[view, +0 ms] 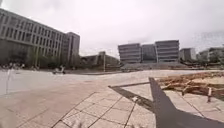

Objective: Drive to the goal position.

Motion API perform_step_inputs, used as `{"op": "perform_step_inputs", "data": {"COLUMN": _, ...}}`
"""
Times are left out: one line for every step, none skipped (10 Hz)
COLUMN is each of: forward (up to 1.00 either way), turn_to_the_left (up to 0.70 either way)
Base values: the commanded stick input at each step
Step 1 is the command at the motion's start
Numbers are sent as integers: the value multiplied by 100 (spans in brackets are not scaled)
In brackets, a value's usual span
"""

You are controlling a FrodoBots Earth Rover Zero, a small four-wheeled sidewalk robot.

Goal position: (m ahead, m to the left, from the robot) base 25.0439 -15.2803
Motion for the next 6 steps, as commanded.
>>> {"op": "perform_step_inputs", "data": {"forward": 70, "turn_to_the_left": 0}}
{"op": "perform_step_inputs", "data": {"forward": 70, "turn_to_the_left": 0}}
{"op": "perform_step_inputs", "data": {"forward": 70, "turn_to_the_left": 0}}
{"op": "perform_step_inputs", "data": {"forward": 70, "turn_to_the_left": 0}}
{"op": "perform_step_inputs", "data": {"forward": 70, "turn_to_the_left": 0}}
{"op": "perform_step_inputs", "data": {"forward": 70, "turn_to_the_left": 0}}
